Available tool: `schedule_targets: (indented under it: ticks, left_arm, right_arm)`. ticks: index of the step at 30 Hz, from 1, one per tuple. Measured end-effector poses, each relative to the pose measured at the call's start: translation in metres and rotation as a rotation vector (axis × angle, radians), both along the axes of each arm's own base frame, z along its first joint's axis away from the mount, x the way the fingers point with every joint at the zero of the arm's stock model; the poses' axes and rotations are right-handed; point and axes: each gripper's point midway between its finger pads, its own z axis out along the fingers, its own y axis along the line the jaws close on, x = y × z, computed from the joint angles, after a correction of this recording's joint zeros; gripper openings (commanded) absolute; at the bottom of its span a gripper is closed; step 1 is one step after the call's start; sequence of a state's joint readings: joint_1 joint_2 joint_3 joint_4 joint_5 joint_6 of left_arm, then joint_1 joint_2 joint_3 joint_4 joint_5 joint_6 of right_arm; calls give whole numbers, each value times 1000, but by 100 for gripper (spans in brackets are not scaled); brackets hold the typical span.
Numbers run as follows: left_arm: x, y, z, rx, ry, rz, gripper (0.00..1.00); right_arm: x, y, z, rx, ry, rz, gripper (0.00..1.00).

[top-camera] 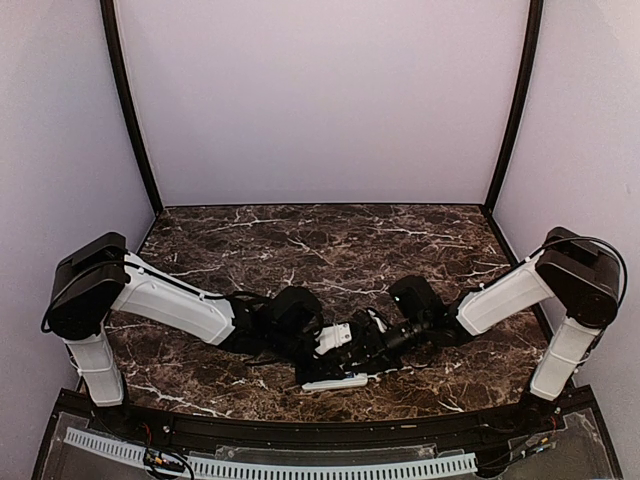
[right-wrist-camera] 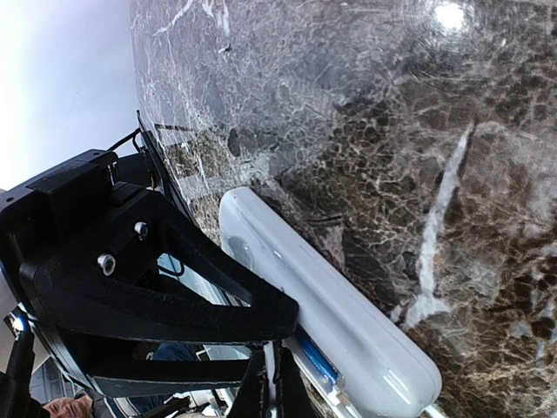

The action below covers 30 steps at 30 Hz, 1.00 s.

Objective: Load the batteries into the remote control
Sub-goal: Load the battery cover onto the remote control without the battery cover.

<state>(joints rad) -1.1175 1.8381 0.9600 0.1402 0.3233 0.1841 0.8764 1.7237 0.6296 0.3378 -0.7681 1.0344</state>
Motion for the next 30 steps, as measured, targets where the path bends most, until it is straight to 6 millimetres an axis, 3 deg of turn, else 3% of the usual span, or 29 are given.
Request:
schedule_targets:
  ticks: [6, 13, 30]
  left_arm:
    - [-2, 0, 0, 0, -22, -28, 10]
    - [-3, 1, 0, 5, -44, -53, 9]
    - [-4, 1, 0, 20, -61, -83, 12]
  right_arm:
    - [-3, -2, -2, -22, 4, 0, 23]
    - [-2, -11, 11, -41, -21, -14, 27]
    - [0, -26, 10, -104, -46, -25, 6]
